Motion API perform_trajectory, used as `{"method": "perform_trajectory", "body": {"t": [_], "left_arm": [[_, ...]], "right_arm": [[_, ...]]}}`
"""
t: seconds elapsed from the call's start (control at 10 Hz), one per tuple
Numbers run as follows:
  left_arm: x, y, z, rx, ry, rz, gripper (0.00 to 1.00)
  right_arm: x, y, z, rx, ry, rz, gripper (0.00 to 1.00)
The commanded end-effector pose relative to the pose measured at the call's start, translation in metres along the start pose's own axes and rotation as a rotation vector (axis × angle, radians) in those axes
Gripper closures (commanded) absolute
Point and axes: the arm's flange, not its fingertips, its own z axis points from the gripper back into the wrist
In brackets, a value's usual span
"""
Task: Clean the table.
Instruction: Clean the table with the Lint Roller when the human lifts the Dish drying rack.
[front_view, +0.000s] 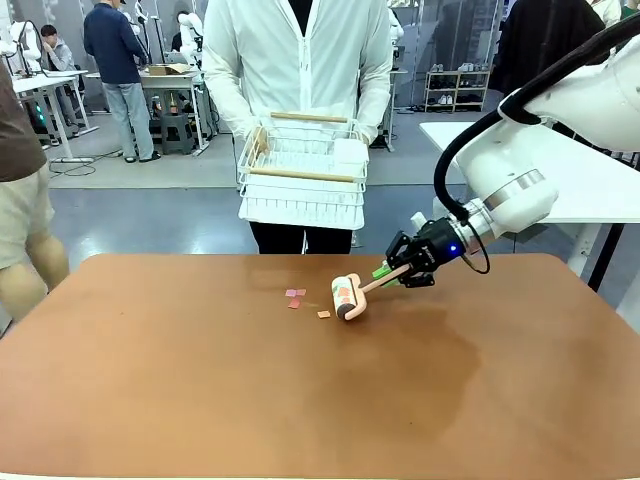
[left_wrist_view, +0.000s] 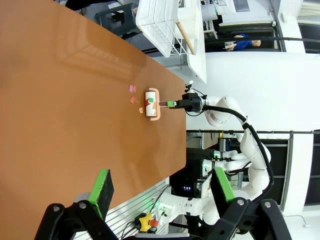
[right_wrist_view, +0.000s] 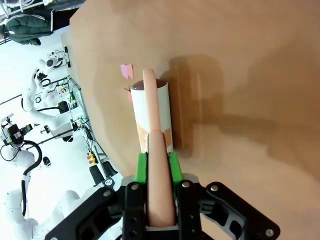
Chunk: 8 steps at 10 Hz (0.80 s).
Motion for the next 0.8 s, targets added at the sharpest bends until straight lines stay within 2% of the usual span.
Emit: {"method": "perform_trajectory", "body": {"t": [0.0, 0.2, 0.5, 0.7], "left_arm": [[-0.002, 0.000, 0.003, -0.013, 0.007, -0.012, 0.00], [-0.002, 0.000, 0.003, -0.013, 0.007, -0.012, 0.00], [-0.002, 0.000, 0.003, -0.013, 0.007, -0.012, 0.00], [-0.002, 0.000, 0.003, -0.013, 0.007, -0.012, 0.00]], "right_arm": [[0.002, 0.004, -0.036, -0.043, 0.021, -0.005, 0.79], [-0.005, 0.025, -0.070, -0.004, 0.025, 0.013, 0.79], [-0.020, 0.053, -0.141, -0.024, 0.014, -0.008, 0.79], [-0.028, 0.076, -0.171, -0.042, 0.009, 0.015, 0.79]]}}
